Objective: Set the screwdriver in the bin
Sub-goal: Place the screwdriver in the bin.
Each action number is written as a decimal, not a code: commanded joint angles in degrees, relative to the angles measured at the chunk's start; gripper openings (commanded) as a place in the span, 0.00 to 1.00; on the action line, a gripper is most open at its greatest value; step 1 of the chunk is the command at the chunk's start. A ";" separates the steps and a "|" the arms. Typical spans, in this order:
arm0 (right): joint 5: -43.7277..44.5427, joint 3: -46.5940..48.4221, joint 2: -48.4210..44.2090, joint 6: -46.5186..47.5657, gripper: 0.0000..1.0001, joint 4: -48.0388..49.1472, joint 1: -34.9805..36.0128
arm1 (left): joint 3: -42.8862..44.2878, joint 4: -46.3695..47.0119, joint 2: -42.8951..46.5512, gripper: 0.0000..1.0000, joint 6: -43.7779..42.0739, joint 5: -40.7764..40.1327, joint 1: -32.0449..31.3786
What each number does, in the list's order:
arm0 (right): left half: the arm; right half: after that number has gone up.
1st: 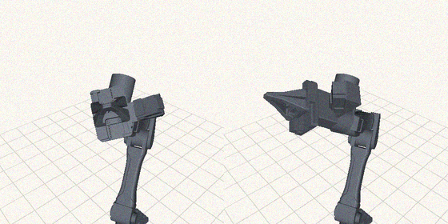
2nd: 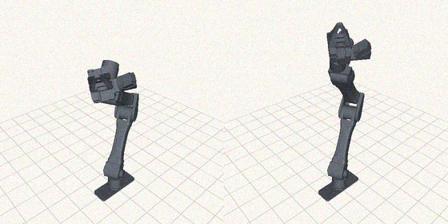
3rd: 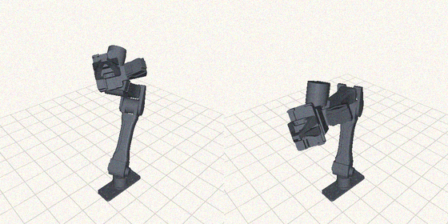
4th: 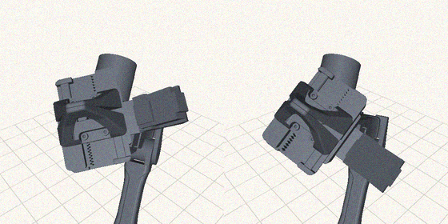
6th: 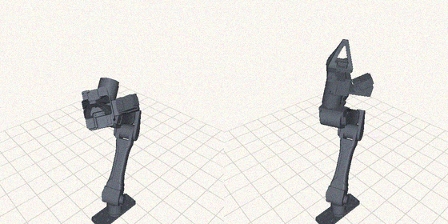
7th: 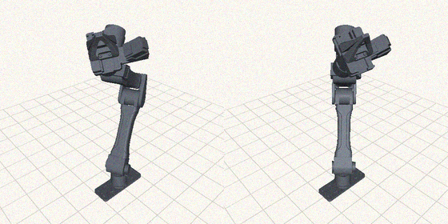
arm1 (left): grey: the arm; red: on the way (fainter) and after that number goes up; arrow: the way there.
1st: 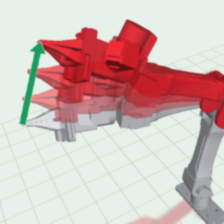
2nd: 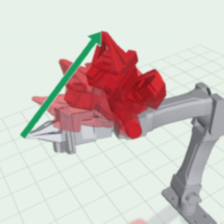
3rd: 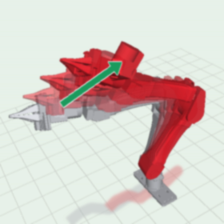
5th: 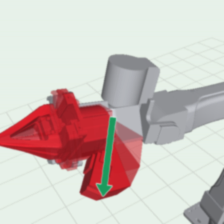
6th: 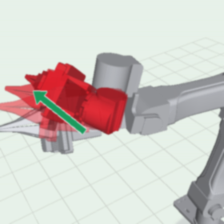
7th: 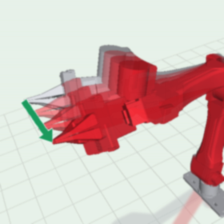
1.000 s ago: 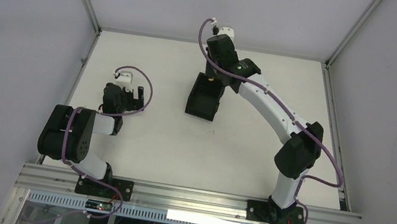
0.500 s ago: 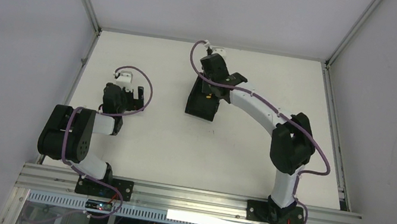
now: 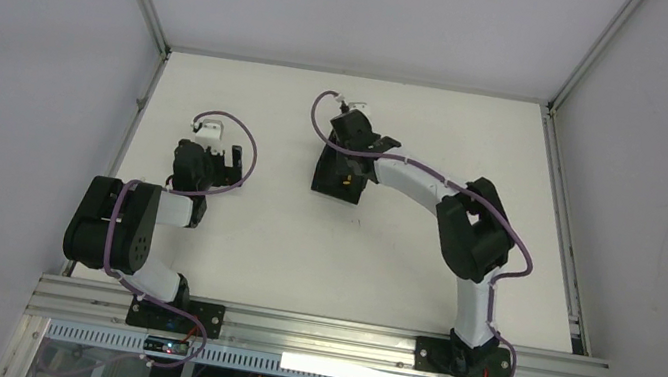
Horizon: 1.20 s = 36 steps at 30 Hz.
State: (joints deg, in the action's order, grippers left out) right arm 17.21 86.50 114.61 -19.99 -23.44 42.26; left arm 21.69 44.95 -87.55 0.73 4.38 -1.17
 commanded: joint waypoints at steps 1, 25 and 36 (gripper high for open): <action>-1.25 0.38 1.44 0.16 0.20 3.44 0.24 | 0.02 1.55 1.15 0.99 0.28 -1.15 -0.50; 1.77 6.71 -6.61 2.57 0.54 -4.07 0.85 | 0.02 1.55 1.16 0.99 0.23 -1.16 -0.50; 3.28 14.95 -9.71 6.40 0.56 -8.24 0.88 | 0.02 1.55 1.16 0.99 0.23 -1.13 -0.50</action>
State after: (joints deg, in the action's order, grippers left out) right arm 18.90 96.90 108.68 -15.94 -29.74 42.85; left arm 21.69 44.95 -87.55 0.73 4.38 -1.17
